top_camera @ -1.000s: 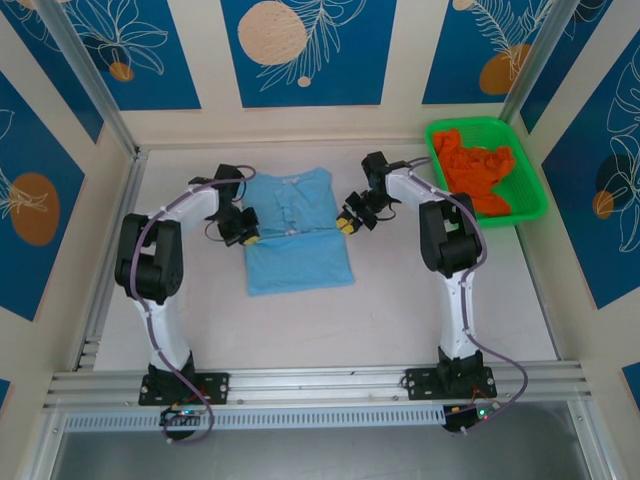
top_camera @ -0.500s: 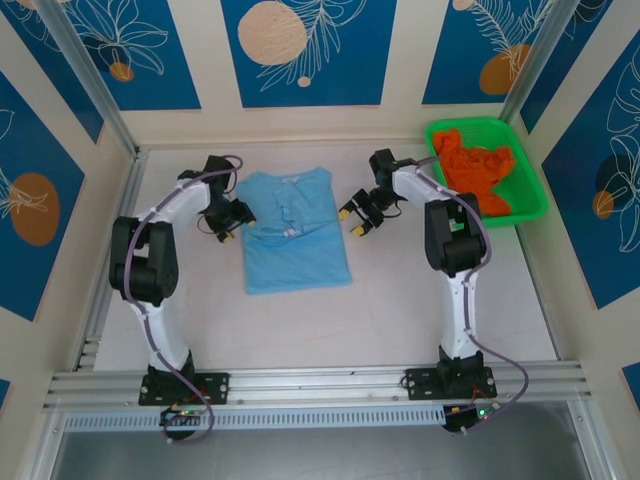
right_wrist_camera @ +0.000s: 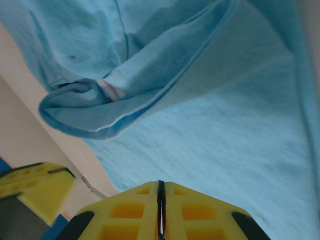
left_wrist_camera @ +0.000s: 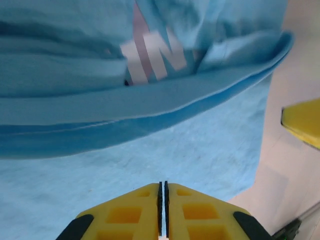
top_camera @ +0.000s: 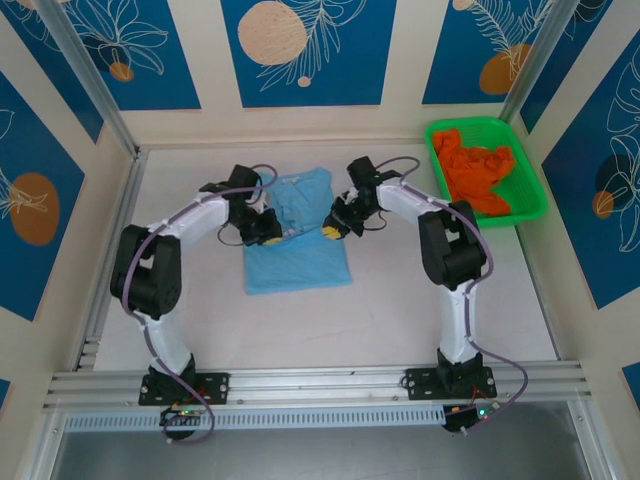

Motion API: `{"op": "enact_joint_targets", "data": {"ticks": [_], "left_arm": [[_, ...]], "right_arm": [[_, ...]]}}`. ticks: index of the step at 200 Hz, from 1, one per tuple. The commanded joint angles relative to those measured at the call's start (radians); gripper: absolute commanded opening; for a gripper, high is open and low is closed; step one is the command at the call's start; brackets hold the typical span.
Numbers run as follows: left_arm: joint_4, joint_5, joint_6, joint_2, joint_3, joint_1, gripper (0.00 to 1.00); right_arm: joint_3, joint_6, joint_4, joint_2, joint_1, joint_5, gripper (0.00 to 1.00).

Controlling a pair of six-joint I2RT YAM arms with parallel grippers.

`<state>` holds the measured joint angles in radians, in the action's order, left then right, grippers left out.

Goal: Fold and stack the t-shirts

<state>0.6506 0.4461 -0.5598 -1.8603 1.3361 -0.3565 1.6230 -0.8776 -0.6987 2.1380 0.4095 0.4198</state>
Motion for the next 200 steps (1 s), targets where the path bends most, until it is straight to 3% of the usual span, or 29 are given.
{"op": "enact_joint_targets", "data": {"ticks": [1,60,106,157,200], "left_arm": [[-0.015,0.075,0.069,-0.009,-0.052,-0.016,0.11],[-0.050,0.046,0.146,-0.031,-0.053,-0.035,0.18],[-0.043,-0.182,0.126,-0.081,0.009,-0.029,0.22],[-0.019,-0.311,0.041,-0.109,0.040,0.034,0.24],[-0.055,-0.318,-0.014,-0.097,-0.057,0.115,0.25]], "right_arm": [[0.111,0.009,-0.096,0.089,0.007,0.003,0.12],[0.330,-0.036,-0.223,0.259,-0.016,-0.053,0.19],[0.369,-0.084,-0.234,0.301,-0.035,-0.029,0.25],[0.350,-0.079,-0.260,0.308,-0.065,-0.024,0.27],[0.364,-0.075,-0.263,0.326,-0.078,-0.010,0.29]]}}
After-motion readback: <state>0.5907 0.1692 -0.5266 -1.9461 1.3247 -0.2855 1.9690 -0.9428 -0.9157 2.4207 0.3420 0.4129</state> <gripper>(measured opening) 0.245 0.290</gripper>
